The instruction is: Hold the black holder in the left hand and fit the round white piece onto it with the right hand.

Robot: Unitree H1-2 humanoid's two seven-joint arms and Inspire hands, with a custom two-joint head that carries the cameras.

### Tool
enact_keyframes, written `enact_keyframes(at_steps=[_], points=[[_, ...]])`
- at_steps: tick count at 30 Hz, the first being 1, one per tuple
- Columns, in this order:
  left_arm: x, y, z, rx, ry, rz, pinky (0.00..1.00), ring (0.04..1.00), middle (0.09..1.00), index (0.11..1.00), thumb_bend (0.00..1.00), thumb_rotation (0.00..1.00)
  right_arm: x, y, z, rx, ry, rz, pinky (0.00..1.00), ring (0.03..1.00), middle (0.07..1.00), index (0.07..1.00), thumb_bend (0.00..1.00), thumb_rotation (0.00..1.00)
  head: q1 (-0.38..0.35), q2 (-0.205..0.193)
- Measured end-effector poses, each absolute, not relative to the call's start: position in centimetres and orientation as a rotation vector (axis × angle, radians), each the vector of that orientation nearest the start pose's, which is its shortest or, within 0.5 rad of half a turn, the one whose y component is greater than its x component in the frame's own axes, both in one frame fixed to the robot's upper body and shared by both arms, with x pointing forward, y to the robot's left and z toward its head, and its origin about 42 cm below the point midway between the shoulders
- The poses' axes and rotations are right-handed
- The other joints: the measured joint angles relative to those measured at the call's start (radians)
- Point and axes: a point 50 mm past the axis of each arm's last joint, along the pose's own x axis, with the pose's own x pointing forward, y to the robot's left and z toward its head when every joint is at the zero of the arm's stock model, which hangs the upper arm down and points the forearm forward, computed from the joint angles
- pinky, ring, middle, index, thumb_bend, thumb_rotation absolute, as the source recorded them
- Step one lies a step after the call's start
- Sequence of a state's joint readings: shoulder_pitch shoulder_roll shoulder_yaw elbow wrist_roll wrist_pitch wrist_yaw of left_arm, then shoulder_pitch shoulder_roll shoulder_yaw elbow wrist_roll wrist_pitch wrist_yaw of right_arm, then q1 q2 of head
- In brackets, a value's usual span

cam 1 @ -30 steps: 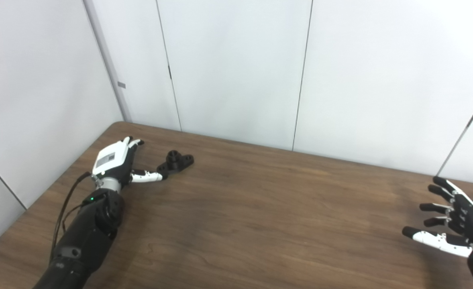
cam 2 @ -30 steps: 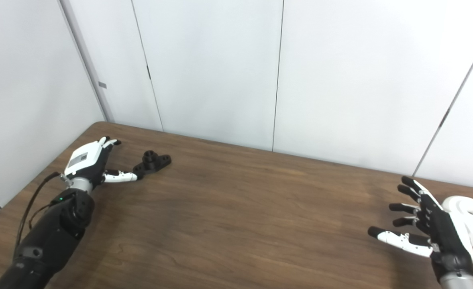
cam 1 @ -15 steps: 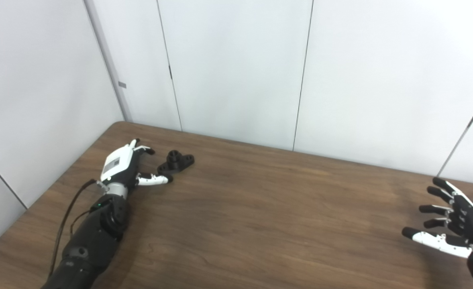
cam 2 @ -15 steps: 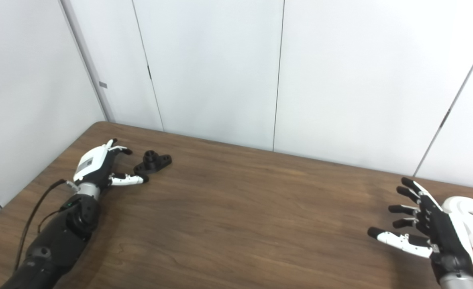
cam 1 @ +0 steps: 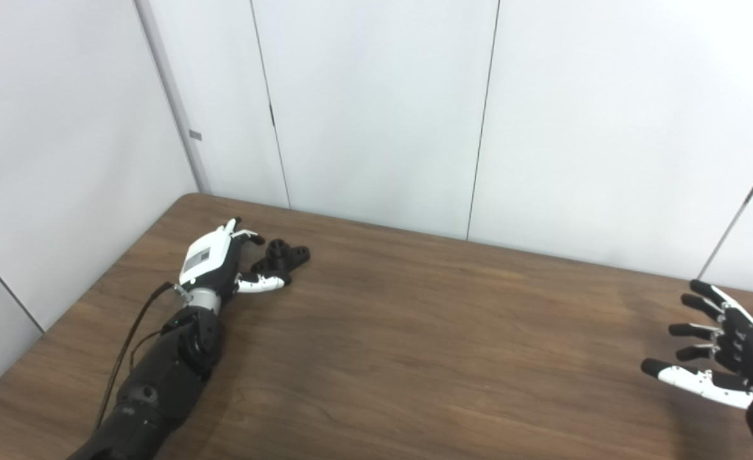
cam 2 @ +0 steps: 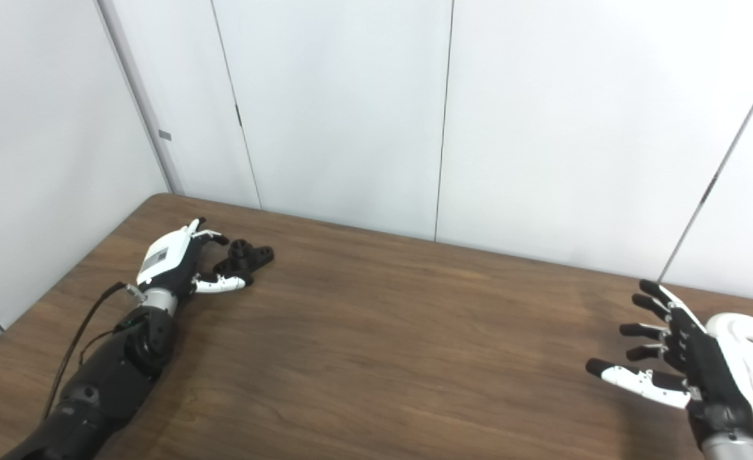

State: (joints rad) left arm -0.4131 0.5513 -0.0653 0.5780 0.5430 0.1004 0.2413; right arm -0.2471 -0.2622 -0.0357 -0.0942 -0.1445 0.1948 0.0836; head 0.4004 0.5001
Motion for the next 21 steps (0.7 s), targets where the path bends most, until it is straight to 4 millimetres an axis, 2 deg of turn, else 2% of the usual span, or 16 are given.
enact_keyframes(at_steps=[9,12,17,21], points=[[40.49,43.29,13.84,1.128,0.191,0.352,1.00,1.000,1.000,0.756,0.97,0.30,35.47,-28.41,19.66,-0.409,-0.133,0.025,0.52,0.673,0.848,0.874,0.72,0.11,-0.002,0.008],[40.55,43.33,13.70,1.130,0.196,0.356,1.00,1.000,1.000,0.745,0.96,0.30,35.36,-28.53,19.57,-0.411,-0.128,0.023,0.53,0.671,0.850,0.874,0.71,0.11,-0.002,0.009],[40.68,43.38,13.42,1.143,0.219,0.365,1.00,1.000,1.000,0.713,0.96,0.35,35.27,-28.60,19.50,-0.412,-0.124,0.022,0.53,0.682,0.855,0.880,0.70,0.10,-0.002,0.011],[41.04,43.40,13.62,1.142,0.219,0.368,1.00,1.000,1.000,0.688,0.96,0.33,35.25,-28.59,19.55,-0.412,-0.125,0.022,0.53,0.677,0.852,0.878,0.70,0.10,-0.003,0.011]])
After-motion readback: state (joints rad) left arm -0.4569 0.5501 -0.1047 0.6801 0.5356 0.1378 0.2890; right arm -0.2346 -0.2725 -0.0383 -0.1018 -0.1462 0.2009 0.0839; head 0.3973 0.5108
